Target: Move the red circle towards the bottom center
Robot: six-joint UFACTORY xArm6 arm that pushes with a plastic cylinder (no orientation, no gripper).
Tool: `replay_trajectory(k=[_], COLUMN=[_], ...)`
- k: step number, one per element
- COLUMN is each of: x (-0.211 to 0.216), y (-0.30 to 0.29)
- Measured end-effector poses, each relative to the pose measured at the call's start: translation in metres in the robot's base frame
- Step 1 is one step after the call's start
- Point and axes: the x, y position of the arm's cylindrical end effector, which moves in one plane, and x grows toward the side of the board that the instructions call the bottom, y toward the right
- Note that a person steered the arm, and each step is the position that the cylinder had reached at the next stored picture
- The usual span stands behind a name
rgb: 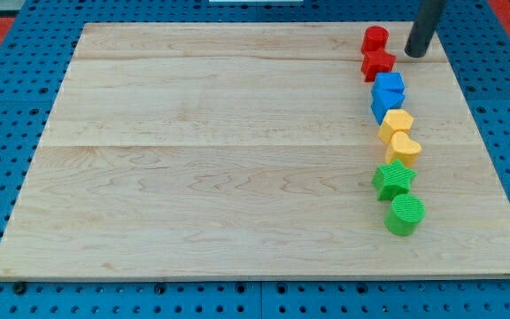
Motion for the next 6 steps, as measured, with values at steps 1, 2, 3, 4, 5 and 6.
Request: replay_trajectory(k=[1,2,3,4,5,6], x=[-0.023,-0.018,0.06,0.122,0.085,0.037], y=[-0.022,-0.098,-0.14,-0.188,-0.146,-0.129])
